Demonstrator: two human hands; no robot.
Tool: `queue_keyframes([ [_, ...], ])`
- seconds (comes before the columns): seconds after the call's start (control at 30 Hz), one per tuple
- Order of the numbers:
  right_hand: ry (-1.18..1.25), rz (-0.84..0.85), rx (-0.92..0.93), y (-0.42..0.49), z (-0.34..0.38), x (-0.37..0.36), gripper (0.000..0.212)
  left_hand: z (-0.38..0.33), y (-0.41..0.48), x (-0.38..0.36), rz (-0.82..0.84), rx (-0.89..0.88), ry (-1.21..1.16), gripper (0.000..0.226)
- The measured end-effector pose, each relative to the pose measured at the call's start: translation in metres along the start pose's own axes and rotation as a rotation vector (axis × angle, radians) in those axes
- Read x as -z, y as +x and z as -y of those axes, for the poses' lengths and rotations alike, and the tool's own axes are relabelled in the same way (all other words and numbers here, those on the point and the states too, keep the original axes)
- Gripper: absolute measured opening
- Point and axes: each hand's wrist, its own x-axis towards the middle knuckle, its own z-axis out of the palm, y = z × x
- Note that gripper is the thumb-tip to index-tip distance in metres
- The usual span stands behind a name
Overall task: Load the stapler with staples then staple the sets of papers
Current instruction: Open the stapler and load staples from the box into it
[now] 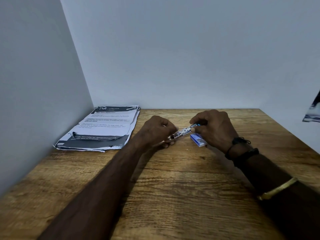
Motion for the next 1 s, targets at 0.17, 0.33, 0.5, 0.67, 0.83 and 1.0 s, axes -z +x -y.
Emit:
queue_keyframes([
  [0.17,0.005,0.012,-0.029,0.001,-0.002,0.001,0.017,-0.006,0.0,0.011,-0.108,0.154,-0.253,0.028],
  [0.33,0.011,0.011,-0.047,0.002,-0.005,0.002,0.014,-0.01,-0.002,0.014,-0.104,0.21,-0.429,0.027],
  [0.5,-0.005,0.016,-0.048,0.001,-0.003,0.002,0.012,-0.013,-0.003,0.018,-0.038,0.233,-0.671,0.029],
  [0.67,0.0,0.016,-0.029,0.001,0.001,-0.001,0.013,-0.015,-0.004,0.0,-0.006,0.07,-0.542,0.023],
  [0.83,0.127,0.026,-0.055,0.002,0.0,-0.003,0.02,-0.005,-0.003,-0.015,-0.071,-0.185,-0.067,0.018],
  [1.0,0.406,0.021,-0.116,0.003,-0.007,-0.001,0.026,0.0,-0.002,-0.011,0.044,-0.169,0.059,0.031],
])
